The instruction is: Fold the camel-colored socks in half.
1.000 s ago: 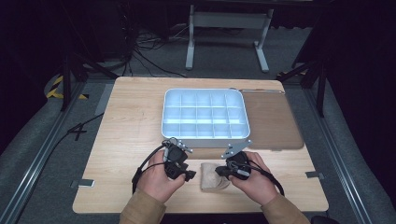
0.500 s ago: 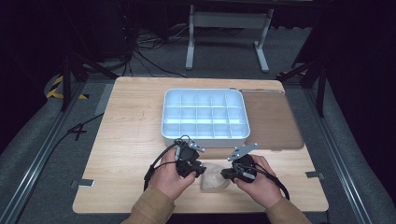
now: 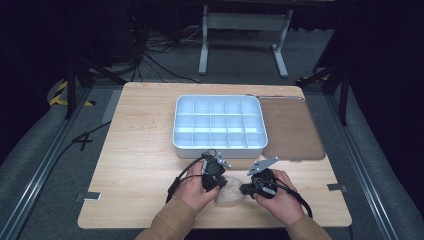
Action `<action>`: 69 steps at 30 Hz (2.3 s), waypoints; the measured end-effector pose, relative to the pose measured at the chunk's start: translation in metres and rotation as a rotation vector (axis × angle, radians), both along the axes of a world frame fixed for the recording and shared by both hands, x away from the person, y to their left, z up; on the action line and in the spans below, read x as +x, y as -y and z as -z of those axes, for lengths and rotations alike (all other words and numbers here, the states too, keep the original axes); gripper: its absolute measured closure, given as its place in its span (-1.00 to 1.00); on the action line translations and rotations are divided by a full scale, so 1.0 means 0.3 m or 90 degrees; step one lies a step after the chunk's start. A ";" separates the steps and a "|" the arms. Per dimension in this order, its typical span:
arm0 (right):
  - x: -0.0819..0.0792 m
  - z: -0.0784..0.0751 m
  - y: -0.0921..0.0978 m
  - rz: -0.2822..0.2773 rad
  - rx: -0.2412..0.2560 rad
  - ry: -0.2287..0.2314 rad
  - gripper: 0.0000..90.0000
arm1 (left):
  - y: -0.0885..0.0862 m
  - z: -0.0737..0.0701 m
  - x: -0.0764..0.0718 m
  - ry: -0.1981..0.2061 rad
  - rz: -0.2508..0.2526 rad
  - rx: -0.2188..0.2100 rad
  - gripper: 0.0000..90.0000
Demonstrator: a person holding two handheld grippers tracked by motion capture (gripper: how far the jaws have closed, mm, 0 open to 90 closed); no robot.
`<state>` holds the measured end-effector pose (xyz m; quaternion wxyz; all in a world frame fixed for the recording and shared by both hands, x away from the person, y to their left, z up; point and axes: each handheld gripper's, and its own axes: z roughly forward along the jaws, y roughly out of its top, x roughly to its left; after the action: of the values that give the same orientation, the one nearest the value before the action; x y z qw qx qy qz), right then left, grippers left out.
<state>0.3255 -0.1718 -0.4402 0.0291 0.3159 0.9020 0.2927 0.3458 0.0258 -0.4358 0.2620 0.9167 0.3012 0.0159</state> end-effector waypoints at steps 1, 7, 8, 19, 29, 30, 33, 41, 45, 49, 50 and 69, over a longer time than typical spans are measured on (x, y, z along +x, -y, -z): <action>0.001 0.006 0.001 0.000 -0.001 0.000 0.89 | 0.001 0.005 0.002 -0.003 0.003 0.004 0.84; 0.010 0.039 0.008 0.007 -0.008 -0.011 0.91 | -0.002 0.019 0.009 -0.010 -0.001 0.008 0.84; 0.010 0.039 0.009 0.006 -0.008 -0.013 0.90 | -0.002 0.014 0.004 -0.006 -0.002 0.007 0.83; 0.012 0.037 0.003 0.005 -0.017 -0.012 0.91 | 0.003 -0.042 -0.054 -0.045 0.047 0.002 0.90; 0.016 0.038 0.005 0.007 -0.016 -0.022 0.91 | 0.026 0.020 -0.061 -0.091 0.079 0.055 0.97; 0.016 0.038 0.004 0.007 -0.016 -0.022 0.91 | 0.025 0.021 -0.061 -0.093 0.079 0.054 0.97; 0.015 0.039 0.005 0.008 -0.015 -0.020 0.91 | 0.021 0.021 -0.059 -0.097 0.082 0.054 0.97; 0.011 0.003 0.019 0.011 -0.004 -0.003 0.92 | -0.008 -0.026 -0.061 -0.076 0.065 0.026 0.85; 0.001 -0.028 0.014 0.007 0.020 0.009 0.94 | -0.048 -0.060 -0.055 -0.059 0.042 0.002 0.81; -0.007 -0.033 -0.008 -0.002 0.032 0.014 0.96 | -0.072 -0.063 -0.048 -0.051 0.025 0.002 0.80; -0.009 -0.032 -0.015 -0.004 0.031 0.014 0.97 | -0.078 -0.062 -0.047 -0.048 0.017 0.005 0.80; 0.015 0.027 -0.050 0.003 0.000 -0.001 0.98 | -0.097 -0.019 -0.032 -0.053 -0.014 0.025 0.77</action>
<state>0.3301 -0.1569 -0.4484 0.0286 0.3181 0.9014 0.2923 0.3363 0.0549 -0.4300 0.2311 0.9183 0.3212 -0.0133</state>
